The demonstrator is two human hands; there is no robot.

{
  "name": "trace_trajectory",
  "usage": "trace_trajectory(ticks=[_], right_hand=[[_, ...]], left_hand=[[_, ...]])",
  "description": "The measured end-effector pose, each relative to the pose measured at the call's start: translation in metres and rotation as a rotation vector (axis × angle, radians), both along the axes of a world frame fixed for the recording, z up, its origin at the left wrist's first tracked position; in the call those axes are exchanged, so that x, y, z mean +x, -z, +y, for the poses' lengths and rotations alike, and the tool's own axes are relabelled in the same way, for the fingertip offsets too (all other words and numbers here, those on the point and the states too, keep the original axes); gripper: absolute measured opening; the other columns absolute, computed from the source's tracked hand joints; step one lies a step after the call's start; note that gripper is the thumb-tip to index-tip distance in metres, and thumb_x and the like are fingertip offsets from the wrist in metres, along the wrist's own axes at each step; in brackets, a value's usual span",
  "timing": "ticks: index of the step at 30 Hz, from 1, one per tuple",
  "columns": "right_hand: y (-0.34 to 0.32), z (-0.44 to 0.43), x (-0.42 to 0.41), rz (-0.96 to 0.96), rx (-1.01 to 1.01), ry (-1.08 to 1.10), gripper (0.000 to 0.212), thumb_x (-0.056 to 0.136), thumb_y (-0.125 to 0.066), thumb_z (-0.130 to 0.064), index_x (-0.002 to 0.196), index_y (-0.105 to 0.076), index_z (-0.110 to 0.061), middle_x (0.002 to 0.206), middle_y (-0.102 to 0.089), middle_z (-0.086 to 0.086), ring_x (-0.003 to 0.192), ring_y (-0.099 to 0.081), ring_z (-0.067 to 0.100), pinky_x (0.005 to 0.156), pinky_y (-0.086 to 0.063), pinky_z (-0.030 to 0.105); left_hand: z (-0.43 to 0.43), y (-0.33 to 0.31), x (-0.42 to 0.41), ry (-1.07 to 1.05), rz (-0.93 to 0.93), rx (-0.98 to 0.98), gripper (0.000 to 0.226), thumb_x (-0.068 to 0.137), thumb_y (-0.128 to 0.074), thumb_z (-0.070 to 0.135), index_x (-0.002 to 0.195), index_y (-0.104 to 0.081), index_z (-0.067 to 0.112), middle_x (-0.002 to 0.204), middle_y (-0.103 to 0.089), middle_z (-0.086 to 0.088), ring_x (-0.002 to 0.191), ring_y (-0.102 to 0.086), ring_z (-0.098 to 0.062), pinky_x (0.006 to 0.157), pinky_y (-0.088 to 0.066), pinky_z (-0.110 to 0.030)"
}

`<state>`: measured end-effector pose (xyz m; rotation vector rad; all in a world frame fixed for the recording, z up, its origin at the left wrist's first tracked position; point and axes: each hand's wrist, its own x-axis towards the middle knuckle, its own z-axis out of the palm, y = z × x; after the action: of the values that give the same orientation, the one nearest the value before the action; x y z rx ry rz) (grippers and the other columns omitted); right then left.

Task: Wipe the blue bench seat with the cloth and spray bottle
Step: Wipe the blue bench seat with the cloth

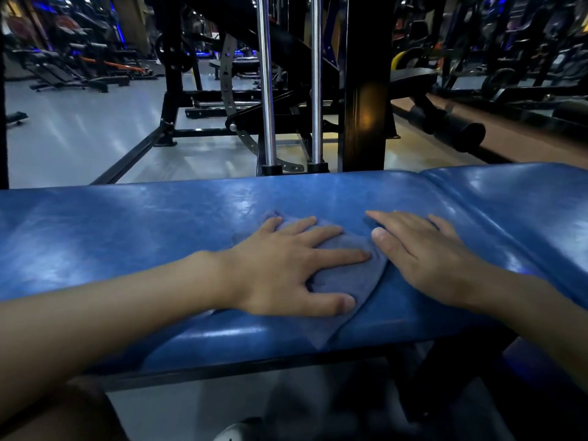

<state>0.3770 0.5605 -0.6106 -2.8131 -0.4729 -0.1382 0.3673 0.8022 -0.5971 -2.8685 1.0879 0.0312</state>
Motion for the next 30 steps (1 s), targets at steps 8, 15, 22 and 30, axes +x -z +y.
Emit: trace_trajectory(ticks=[8, 15, 22, 30], right_hand=[[0.007, 0.003, 0.003, 0.016, -0.051, 0.03, 0.086, 0.075, 0.004, -0.073, 0.149, -0.021, -0.037, 0.154, -0.022, -0.021, 0.143, -0.007, -0.004, 0.119, -0.004, 0.043], [0.009, 0.005, 0.006, -0.013, -0.099, 0.008, 0.082, 0.076, 0.005, -0.072, 0.147, -0.022, -0.04, 0.147, -0.024, -0.022, 0.138, -0.011, -0.003, 0.117, -0.006, 0.045], [0.007, 0.003, 0.004, 0.026, -0.082, 0.042, 0.08, 0.084, 0.006, -0.073, 0.153, -0.008, -0.035, 0.155, -0.021, -0.016, 0.143, -0.009, 0.002, 0.118, -0.004, 0.042], [0.0, 0.005, -0.005, 0.007, -0.031, 0.002, 0.09, 0.074, 0.007, -0.075, 0.153, -0.012, -0.034, 0.155, -0.027, -0.013, 0.143, -0.012, 0.002, 0.119, -0.002, 0.043]], left_hand=[[0.043, -0.004, 0.127, -0.428, 0.025, -0.071, 0.072, 0.078, -0.021, 0.086, 0.145, -0.019, 0.059, 0.161, -0.023, 0.008, 0.146, -0.025, -0.023, 0.113, -0.018, -0.058], [0.044, 0.0, 0.147, -0.573, 0.017, -0.023, 0.065, 0.083, -0.017, 0.083, 0.144, -0.018, 0.06, 0.157, -0.029, 0.004, 0.141, -0.03, -0.032, 0.108, -0.02, -0.064], [0.005, 0.0, 0.016, -0.128, -0.002, 0.025, 0.08, 0.076, -0.008, 0.082, 0.15, -0.004, 0.052, 0.164, -0.012, 0.005, 0.149, -0.008, -0.022, 0.115, -0.013, -0.058], [0.01, -0.002, 0.013, -0.011, 0.022, -0.036, 0.075, 0.076, -0.016, 0.083, 0.146, -0.009, 0.058, 0.161, -0.017, 0.009, 0.148, -0.011, -0.015, 0.115, -0.014, -0.056]])
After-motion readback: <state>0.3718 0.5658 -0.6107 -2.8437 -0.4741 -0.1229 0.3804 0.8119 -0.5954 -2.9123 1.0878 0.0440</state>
